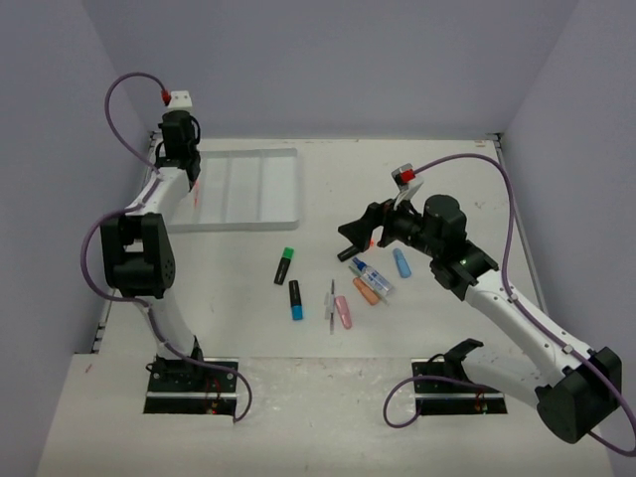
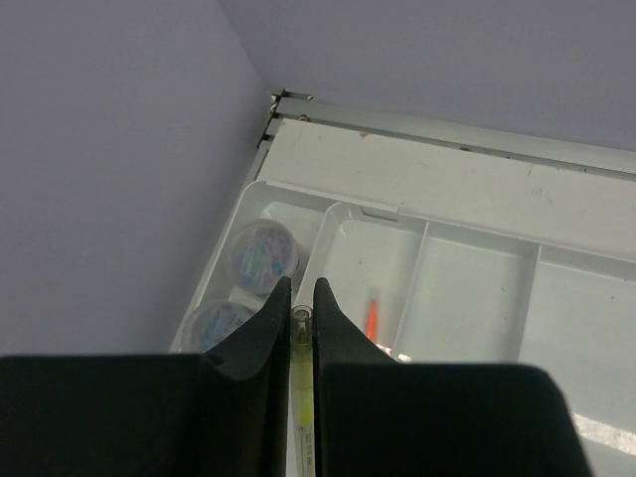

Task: Sort the stationery into containers
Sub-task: Place the pen in the storage box.

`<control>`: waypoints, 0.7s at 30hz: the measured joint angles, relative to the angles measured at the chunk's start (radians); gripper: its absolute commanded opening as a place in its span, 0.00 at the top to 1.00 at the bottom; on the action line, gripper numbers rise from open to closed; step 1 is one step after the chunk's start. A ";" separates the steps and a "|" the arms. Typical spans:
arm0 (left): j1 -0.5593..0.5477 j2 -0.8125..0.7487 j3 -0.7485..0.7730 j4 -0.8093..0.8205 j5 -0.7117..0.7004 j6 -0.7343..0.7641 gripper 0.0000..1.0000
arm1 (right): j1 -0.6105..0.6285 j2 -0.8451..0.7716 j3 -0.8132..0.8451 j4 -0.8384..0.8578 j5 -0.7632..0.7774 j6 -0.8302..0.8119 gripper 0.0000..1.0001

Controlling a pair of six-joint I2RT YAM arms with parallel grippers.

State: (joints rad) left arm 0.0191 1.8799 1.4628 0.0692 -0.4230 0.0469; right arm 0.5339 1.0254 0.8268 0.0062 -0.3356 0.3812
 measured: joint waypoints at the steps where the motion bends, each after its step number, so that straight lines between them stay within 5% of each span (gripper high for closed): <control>1: 0.001 0.015 0.000 0.018 0.010 0.006 1.00 | 0.000 0.005 0.000 0.000 0.000 0.000 0.01; 10: 0.016 0.158 -0.002 0.105 0.045 0.054 0.96 | 0.000 0.021 0.000 0.001 -0.004 0.003 0.01; 17: 0.040 0.208 0.000 0.102 0.080 0.071 0.36 | 0.000 0.021 0.000 0.001 -0.016 0.003 0.01; 21: 0.041 0.209 0.005 0.094 0.107 0.065 0.24 | 0.000 0.025 0.000 0.001 -0.018 0.003 0.01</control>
State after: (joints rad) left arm 0.0597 2.0892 1.4675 0.1631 -0.3163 0.1120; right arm 0.5339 1.0502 0.8268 0.0071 -0.3540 0.3843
